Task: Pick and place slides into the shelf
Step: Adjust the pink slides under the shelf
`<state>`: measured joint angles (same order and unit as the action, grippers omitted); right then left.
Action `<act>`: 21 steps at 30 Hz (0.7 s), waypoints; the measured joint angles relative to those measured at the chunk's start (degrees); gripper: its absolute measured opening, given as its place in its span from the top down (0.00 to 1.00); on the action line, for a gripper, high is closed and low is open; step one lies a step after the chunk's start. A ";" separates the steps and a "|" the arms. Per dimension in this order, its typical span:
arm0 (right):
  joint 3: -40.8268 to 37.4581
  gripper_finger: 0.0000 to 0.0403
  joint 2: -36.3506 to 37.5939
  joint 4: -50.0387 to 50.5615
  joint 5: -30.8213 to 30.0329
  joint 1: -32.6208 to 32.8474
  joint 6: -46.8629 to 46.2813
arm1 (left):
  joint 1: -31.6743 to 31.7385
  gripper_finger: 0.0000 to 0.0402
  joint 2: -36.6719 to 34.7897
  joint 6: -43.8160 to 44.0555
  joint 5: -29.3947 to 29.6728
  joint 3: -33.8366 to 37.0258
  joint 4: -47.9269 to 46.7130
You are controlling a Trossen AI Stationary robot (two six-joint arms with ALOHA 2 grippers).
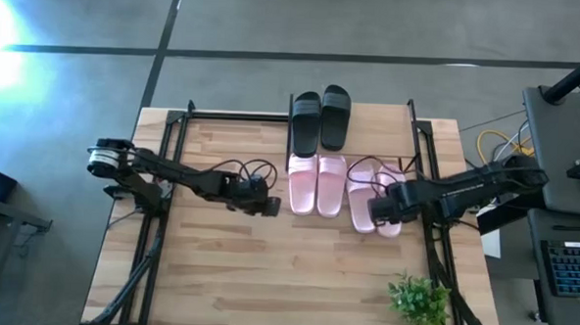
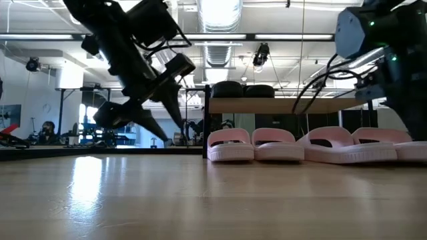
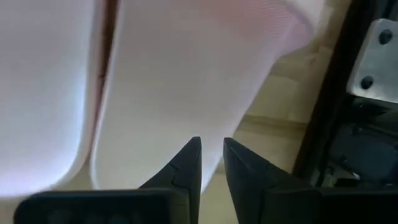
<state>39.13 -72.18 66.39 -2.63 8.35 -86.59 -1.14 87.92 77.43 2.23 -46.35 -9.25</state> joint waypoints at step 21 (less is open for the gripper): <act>0.01 0.91 -7.58 -7.16 -1.46 -12.16 5.60 | 10.06 0.63 0.00 -10.31 -4.91 0.65 4.65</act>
<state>39.15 -79.76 59.23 -4.10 -3.81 -80.98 8.92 87.92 67.12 -2.68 -45.70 -4.60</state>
